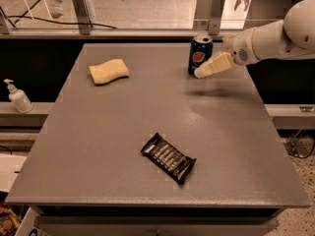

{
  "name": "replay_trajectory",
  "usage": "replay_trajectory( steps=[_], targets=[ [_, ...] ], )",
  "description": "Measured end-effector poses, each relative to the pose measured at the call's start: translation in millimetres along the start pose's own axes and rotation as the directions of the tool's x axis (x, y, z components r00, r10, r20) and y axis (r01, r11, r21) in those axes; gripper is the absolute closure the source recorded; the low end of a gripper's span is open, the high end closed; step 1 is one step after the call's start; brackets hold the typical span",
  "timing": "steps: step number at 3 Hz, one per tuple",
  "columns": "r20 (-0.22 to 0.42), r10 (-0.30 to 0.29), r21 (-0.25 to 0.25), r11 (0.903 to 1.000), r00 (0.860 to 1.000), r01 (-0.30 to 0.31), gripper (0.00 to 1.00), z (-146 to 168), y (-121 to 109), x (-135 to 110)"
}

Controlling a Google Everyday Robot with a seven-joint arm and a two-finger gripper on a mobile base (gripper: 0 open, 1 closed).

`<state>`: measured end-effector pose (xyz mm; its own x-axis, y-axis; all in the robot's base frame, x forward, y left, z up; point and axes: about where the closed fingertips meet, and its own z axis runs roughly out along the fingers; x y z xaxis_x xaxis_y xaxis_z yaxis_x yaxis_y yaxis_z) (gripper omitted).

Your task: Pick pepsi can

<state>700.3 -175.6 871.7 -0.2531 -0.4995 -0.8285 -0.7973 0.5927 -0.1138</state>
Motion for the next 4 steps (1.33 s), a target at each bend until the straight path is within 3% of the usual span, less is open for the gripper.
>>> replay_trajectory(
  steps=[2,3,4],
  targets=[
    [0.070,0.063,-0.053,0.9968,0.996,-0.060,0.00,29.5,7.2,-12.0],
    [0.084,0.093,-0.074,0.9934,0.992,-0.087,0.14,37.5,12.8,-8.4],
    [0.098,0.117,-0.082,0.9906,0.988,-0.109,0.53,38.8,14.2,-3.6]
  ],
)
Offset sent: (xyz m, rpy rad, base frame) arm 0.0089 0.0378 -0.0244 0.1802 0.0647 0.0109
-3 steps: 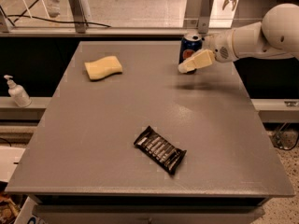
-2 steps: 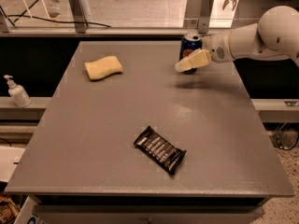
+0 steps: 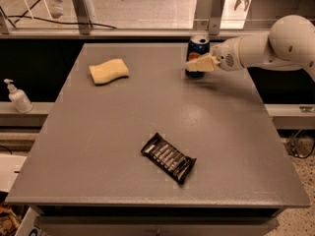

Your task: Pick pepsi can

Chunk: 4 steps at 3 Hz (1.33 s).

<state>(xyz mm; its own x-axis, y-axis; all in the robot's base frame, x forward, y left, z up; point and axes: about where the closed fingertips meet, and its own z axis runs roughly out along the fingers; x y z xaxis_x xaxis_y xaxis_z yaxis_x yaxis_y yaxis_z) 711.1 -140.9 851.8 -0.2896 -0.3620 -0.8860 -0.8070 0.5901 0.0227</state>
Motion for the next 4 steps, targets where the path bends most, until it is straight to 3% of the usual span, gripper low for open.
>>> replay_trajectory(
  steps=[1,2,4],
  targets=[
    [0.008,0.004,0.000,1.0000,1.000,-0.004,0.75,-2.0,0.0,-0.3],
    [0.057,-0.004,-0.025,0.9997,0.998,0.006,0.98,-23.4,12.3,-21.5],
    [0.167,-0.033,-0.130,0.9900,0.985,0.056,1.00,-75.8,58.5,-72.4]
  ],
)
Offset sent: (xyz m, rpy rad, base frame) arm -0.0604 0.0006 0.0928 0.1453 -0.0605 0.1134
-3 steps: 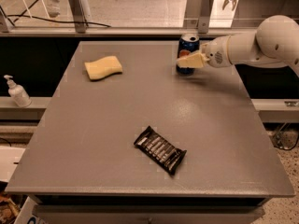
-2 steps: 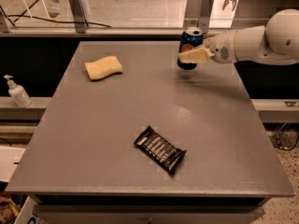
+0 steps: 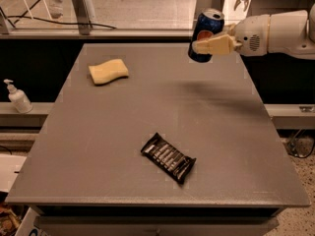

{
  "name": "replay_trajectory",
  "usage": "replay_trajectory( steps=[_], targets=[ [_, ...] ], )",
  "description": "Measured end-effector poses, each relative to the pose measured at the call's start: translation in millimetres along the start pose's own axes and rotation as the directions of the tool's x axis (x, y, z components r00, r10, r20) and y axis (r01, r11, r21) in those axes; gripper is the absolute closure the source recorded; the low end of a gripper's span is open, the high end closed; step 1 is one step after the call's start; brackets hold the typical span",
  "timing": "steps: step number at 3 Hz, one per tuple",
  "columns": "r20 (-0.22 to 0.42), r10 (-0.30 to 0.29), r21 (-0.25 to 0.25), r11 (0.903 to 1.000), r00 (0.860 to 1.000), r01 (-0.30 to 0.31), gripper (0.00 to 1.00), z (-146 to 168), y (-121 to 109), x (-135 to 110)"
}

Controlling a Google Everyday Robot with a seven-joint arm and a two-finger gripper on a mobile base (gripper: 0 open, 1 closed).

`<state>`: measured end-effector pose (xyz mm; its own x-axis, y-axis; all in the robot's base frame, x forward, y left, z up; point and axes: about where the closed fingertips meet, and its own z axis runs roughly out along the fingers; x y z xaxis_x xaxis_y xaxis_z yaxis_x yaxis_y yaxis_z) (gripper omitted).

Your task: Pick pepsi can

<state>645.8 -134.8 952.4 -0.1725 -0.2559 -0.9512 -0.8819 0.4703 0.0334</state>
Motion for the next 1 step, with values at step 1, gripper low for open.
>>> replay_trajectory(
  steps=[1],
  targets=[
    [0.001,0.002,-0.006,1.0000,1.000,-0.002,1.00,0.3,1.6,-0.3]
  ],
)
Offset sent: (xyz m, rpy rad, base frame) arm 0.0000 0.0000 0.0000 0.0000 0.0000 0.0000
